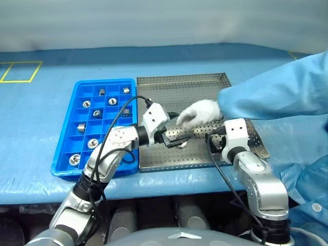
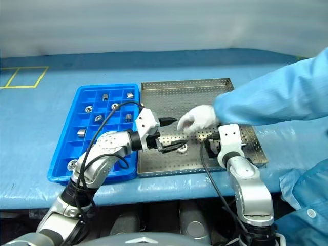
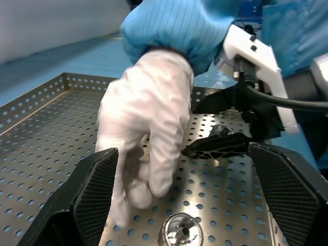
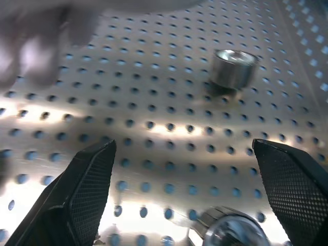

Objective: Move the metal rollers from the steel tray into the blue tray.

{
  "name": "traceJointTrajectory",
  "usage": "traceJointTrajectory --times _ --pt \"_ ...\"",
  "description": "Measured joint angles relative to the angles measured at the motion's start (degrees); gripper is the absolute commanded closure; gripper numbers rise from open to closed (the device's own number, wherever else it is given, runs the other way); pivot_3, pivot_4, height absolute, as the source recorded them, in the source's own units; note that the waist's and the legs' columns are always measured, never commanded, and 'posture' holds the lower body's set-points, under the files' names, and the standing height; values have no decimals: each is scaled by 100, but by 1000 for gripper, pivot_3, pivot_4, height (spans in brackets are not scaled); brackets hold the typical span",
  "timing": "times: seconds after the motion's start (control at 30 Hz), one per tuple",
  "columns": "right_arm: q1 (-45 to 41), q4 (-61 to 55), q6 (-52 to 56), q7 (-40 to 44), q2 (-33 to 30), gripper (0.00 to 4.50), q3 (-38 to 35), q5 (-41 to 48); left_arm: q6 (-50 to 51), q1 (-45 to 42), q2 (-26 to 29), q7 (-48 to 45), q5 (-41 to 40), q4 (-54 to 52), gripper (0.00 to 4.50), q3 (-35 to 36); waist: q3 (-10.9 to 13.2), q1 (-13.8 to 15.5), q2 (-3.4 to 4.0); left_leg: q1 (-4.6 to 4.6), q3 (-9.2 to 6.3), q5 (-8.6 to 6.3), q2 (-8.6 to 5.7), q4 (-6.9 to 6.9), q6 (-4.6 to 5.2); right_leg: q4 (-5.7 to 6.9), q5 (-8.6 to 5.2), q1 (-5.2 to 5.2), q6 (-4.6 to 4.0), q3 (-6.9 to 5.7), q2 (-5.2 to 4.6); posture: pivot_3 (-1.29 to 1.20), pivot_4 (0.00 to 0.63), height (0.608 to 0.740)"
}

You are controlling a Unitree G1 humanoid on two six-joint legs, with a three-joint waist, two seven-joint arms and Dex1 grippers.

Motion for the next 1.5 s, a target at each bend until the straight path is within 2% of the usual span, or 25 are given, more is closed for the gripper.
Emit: traceJointTrajectory --times 0.23,0.57,0.83,0.93,0.97,1.07,1.13,1.27,1.5 --pt "-197 -208 2 379 -45 0 372 335 145 125 236 421 14 -64 65 544 0 105 0 -4 -2 0 -2 -2 0 -4 0 0 0 -1 -2 -73 150 740" --pt "-141 -323 135 605 -123 0 882 621 359 315 350 447 -28 -412 65 542 0 293 -1 -4 -3 0 -1 -3 0 -6 -1 -2 -1 -4 -3 -43 150 740" --pt "-28 -128 280 573 -109 0 1153 708 461 371 479 254 -132 -598 65 528 0 329 -1 -4 -1 0 -1 -3 0 -6 -2 -3 -3 -4 -5 -34 150 740" --pt "-27 62 280 514 -109 490 1162 697 473 400 509 228 -140 -600 40 522 1 345 -1 -5 -1 0 -1 -4 -1 -6 -2 -3 -3 -5 -5 -25 150 740" --pt "-28 91 279 480 -112 910 1159 687 477 415 526 223 -140 -600 40 521 0 350 -1 -5 -1 0 -1 -4 0 -6 -2 -3 -3 -5 -5 -23 150 740" --pt "-39 128 270 439 -137 1806 1161 684 486 454 540 222 -140 -600 40 521 0 363 -1 -6 -2 0 -1 -6 -1 -8 -3 -4 -4 -6 -5 -23 150 740" --pt "-59 154 266 432 -171 1806 1168 681 487 478 552 222 -140 -600 40 521 1 364 -1 -6 -2 0 -1 -6 -1 -8 -3 -4 -4 -6 -5 -9 150 740" --pt "-114 232 252 422 -180 2681 1170 687 488 521 573 230 -140 -628 40 523 1 370 -1 -6 -3 0 -1 -6 -1 -8 -3 -4 -4 -7 -5 15 150 740" --pt "-511 258 128 471 -218 2705 1221 689 629 860 781 350 -172 -1032 40 547 2 406 -1 -6 -4 0 0 -12 0 -8 -4 -6 -5 -9 -5 115 150 740"
